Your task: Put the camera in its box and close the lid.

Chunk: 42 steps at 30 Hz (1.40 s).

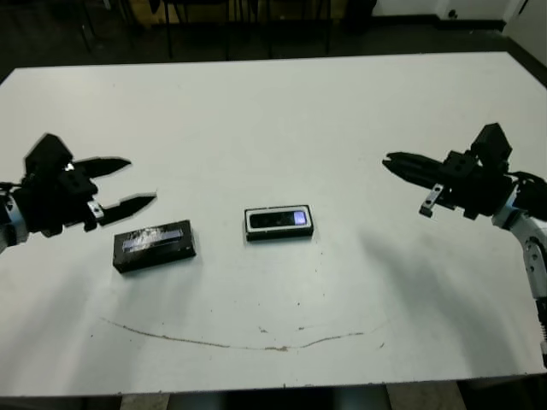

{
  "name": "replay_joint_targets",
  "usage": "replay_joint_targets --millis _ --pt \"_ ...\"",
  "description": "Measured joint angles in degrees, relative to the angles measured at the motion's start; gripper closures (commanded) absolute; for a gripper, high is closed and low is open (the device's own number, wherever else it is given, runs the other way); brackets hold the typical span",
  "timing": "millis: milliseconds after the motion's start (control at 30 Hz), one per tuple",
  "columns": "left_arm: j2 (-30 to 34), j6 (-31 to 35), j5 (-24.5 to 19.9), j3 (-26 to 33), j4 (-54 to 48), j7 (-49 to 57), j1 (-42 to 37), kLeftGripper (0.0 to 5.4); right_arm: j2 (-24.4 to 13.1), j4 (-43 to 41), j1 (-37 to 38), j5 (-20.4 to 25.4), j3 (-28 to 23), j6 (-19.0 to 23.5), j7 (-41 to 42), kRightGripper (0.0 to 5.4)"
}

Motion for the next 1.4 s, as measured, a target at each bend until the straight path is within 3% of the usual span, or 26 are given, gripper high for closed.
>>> replay_joint_targets --millis 167,500,1400 --pt "0.0 -3.1 0.1 -2.4 7.8 -9.7 -4.2 0.02 -0.2 0.0 0.0 -1.2 0.8 0.2 -0.8 5.40" --pt "0.3 -4.9 4.8 -6.7 15.9 -16.6 -8.7 0.02 -0.7 0.0 -0.2 -2.9 2.0 1.4 -0.7 5.40" --pt "-3.9 -11.0 6.8 -7.9 20.6 -18.4 -7.6 0.02 -1.9 0.5 -0.7 -3.0 2.6 3.2 -0.2 5.40"
